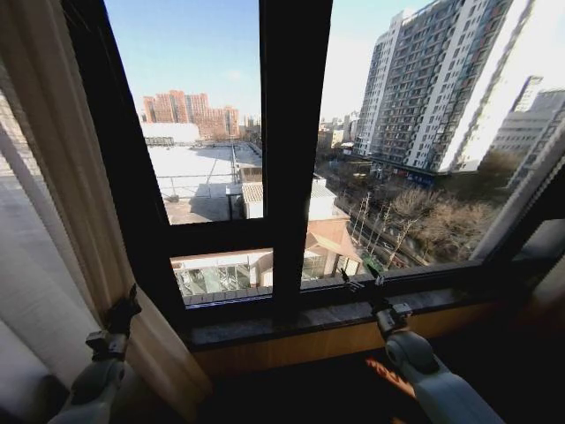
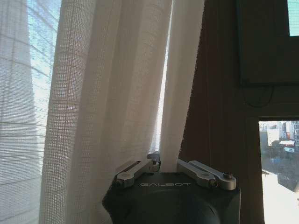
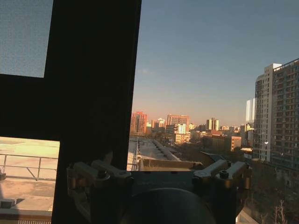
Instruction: Open the curtains by pulling them apart, changing their state from closed to fully open.
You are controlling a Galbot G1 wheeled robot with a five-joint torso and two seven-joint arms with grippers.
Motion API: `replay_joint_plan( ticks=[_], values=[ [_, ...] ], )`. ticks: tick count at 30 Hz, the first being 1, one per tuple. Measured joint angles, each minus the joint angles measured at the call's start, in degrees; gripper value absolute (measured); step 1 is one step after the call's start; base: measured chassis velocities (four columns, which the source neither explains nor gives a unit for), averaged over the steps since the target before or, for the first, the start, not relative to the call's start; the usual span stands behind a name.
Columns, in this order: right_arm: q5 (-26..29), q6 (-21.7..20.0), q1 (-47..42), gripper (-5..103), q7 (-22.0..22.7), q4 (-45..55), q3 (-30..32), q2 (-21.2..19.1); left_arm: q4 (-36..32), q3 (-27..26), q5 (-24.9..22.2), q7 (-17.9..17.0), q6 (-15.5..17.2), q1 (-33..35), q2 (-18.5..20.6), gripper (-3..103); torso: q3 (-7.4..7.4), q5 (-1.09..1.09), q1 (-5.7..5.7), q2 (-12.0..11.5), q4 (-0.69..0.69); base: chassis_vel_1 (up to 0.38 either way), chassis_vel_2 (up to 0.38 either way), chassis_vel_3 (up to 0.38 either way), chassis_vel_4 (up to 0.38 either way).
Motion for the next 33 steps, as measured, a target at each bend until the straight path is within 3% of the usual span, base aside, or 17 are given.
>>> replay_joint_plan(
  ticks=[11, 24, 33],
  values=[
    [0.0, 0.0, 0.0, 100, 0.0, 0.0, 0.0, 0.0, 0.6, -0.1, 1.0, -0.3, -0.8, 0.3, -0.4, 0, 0.01, -0.02, 0.03, 0.0, -0.01, 0.389, 0.226, -0.393, -0.230],
    [0.0, 0.0, 0.0, 100, 0.0, 0.0, 0.0, 0.0, 0.7, -0.4, 1.2, -0.5, -1.4, 0.9, -0.5, 0, -0.02, -0.02, -0.06, 0.0, -0.01, 0.515, 0.165, -0.511, -0.150],
    [0.0, 0.0, 0.0, 100, 0.0, 0.0, 0.0, 0.0, 0.4, -0.6, 1.3, -0.6, -2.1, 1.6, -1.1, 0, 0.00, -0.03, 0.01, 0.0, 0.01, 0.266, 0.298, -0.304, -0.278]
  ],
)
